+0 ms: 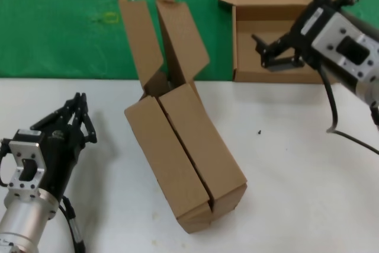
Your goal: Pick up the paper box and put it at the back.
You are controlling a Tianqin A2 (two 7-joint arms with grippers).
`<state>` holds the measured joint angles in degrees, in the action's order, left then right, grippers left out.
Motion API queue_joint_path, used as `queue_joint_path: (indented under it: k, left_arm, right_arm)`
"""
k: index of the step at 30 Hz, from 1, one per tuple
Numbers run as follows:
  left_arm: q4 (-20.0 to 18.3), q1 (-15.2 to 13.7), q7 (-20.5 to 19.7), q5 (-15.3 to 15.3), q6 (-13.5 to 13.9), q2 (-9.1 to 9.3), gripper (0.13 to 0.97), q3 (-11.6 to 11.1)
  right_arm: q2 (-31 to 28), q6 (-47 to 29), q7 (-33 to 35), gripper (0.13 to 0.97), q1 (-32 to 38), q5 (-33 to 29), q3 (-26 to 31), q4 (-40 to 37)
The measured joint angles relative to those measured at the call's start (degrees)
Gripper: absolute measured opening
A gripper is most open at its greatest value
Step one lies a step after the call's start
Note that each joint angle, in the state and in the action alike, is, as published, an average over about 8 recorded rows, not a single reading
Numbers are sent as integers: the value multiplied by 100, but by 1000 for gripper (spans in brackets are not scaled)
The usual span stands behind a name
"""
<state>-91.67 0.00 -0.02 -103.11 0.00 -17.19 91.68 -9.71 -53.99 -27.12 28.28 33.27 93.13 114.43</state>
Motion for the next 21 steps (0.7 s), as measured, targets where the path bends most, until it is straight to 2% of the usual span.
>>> queue_joint_path:
  k: [9, 17, 21]
  left_arm:
    - [0, 0, 0, 0, 0, 0, 189, 0]
    - [0, 0, 0, 0, 0, 0, 308, 0]
    - [0, 0, 2, -1, 0, 0, 308, 0]
  right_arm:
    - [-67, 482, 244, 966, -251, 624, -13, -205]
    - [-145, 1048, 529, 966, -548, 1357, -28, -443]
    - [-186, 1340, 675, 966, -703, 1734, -36, -566]
